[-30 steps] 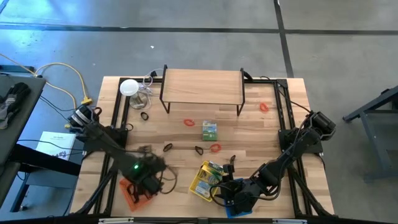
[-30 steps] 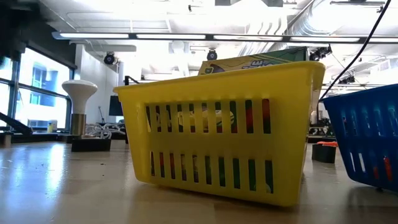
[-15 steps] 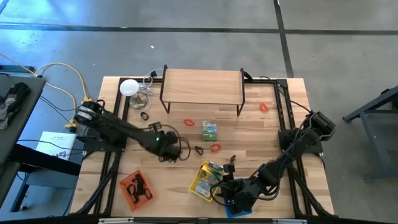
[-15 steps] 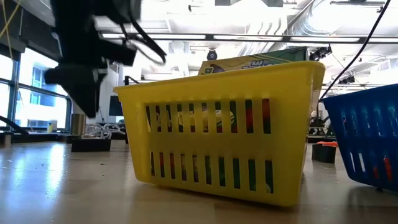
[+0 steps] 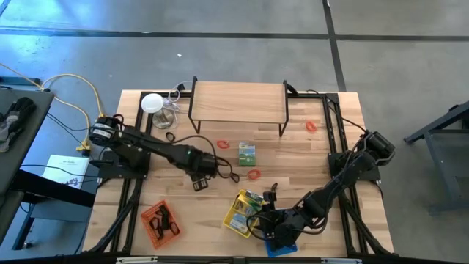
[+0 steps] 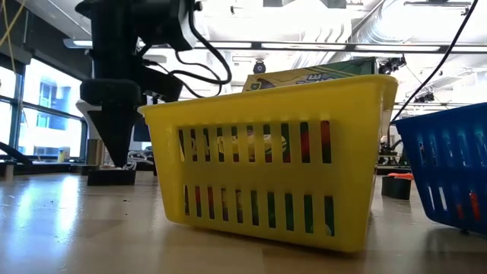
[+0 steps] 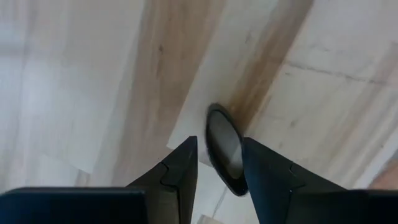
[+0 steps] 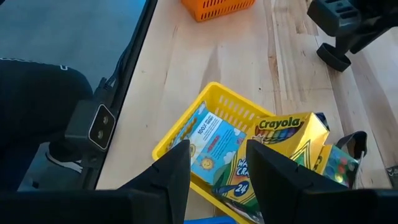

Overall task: Pick & Place Office Desk Supplies
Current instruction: Put the black rubber band into the orange bin

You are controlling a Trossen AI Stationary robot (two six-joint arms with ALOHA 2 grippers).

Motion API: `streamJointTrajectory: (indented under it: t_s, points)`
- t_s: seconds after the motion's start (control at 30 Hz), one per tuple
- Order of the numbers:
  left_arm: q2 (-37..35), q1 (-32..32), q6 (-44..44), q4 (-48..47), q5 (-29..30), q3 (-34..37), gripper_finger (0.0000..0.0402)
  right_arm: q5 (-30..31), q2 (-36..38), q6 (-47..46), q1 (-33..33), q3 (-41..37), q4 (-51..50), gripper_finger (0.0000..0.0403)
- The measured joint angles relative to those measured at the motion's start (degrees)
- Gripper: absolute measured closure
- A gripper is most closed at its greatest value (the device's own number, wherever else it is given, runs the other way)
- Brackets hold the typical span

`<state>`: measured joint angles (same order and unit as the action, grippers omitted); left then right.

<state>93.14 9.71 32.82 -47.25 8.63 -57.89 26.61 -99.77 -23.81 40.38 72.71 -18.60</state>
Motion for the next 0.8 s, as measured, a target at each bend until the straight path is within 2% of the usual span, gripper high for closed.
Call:
streamJointTrajectory:
  t_s: [0.43,0.57,0.7,0.8]
  points:
    - [1.88,-0.27,0.59,3.97,-0.05,2.47,0.0292,-0.23,0.0,-0.23,0.22,0.0,0.46,0.0259]
    - [2.82,-0.19,0.22,4.49,-0.02,2.43,0.0329,-0.77,0.01,-0.17,0.22,0.0,0.5,0.0259]
    - [4.51,-0.12,0.23,4.51,-0.26,2.29,0.0389,-1.27,0.02,0.02,0.22,0.0,0.71,0.0259]
    - [4.74,0.11,1.6,4.44,-0.22,2.29,0.0398,-1.31,0.02,0.02,0.22,0.0,0.93,0.0259]
